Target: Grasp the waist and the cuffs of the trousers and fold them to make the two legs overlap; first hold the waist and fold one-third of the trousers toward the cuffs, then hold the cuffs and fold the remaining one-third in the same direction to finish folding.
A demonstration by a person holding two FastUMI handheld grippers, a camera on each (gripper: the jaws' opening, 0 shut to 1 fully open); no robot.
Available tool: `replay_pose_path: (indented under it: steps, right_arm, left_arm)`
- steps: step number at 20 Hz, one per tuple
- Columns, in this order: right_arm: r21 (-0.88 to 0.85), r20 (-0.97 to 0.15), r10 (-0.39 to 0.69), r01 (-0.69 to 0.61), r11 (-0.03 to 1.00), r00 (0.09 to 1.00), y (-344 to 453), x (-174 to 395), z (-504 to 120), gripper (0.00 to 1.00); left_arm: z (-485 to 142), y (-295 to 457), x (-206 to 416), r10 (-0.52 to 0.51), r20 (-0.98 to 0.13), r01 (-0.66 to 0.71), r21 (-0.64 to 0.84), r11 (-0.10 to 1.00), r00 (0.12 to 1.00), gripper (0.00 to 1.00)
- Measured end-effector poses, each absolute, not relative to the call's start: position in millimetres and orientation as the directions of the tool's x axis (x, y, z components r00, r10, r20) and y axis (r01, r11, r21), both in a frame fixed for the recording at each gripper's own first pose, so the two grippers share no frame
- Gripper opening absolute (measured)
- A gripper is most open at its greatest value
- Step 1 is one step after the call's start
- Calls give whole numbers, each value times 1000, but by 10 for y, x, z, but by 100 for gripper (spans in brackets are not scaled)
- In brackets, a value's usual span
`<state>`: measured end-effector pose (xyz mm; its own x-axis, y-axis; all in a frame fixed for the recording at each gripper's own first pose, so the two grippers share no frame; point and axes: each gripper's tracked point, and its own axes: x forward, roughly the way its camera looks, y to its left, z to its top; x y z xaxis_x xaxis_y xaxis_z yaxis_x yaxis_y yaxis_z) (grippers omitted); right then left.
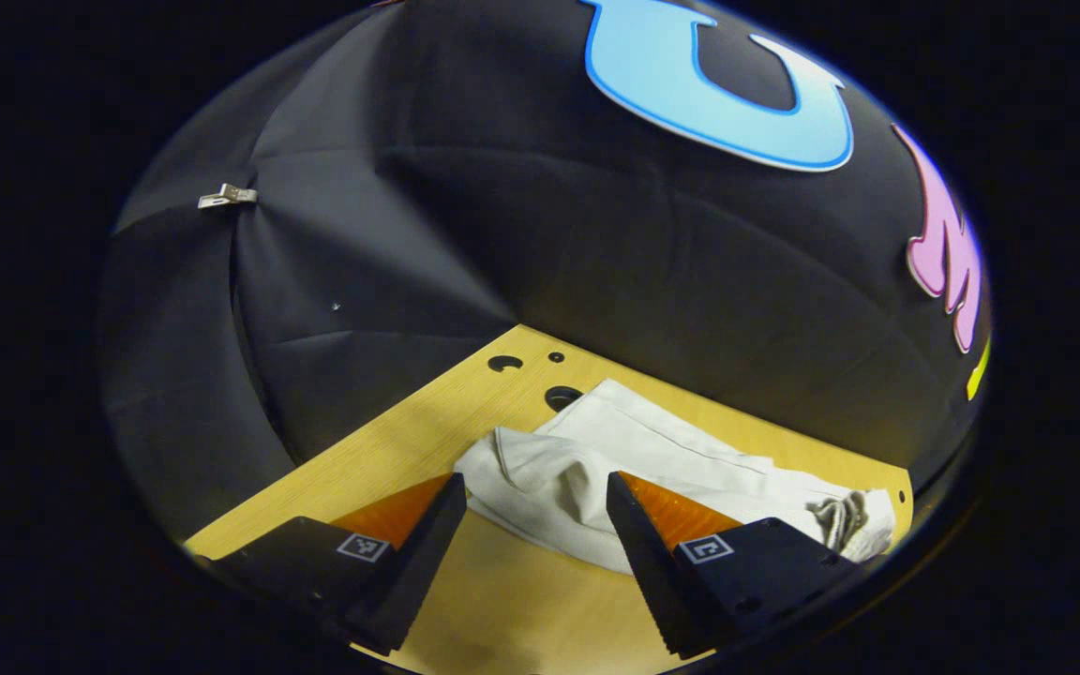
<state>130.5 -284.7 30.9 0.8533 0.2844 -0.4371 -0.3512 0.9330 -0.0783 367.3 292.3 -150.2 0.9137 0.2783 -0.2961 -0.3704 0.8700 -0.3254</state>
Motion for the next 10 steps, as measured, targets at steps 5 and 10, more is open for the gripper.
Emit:
replay_pose_path:
  steps: [5,10]
  right_arm:
    - [-120,-473,207,-295,948,857,-3308,1140,282,97]
    - [-109,-492,137,-218,970,860,-3521,1083,272,98]
  left_arm:
    - [-1952,3130,4025,263,-384,-391,-307,868,885,96]
    - [-2076,3071,4071,260,-436,-354,-150,923,862,98]
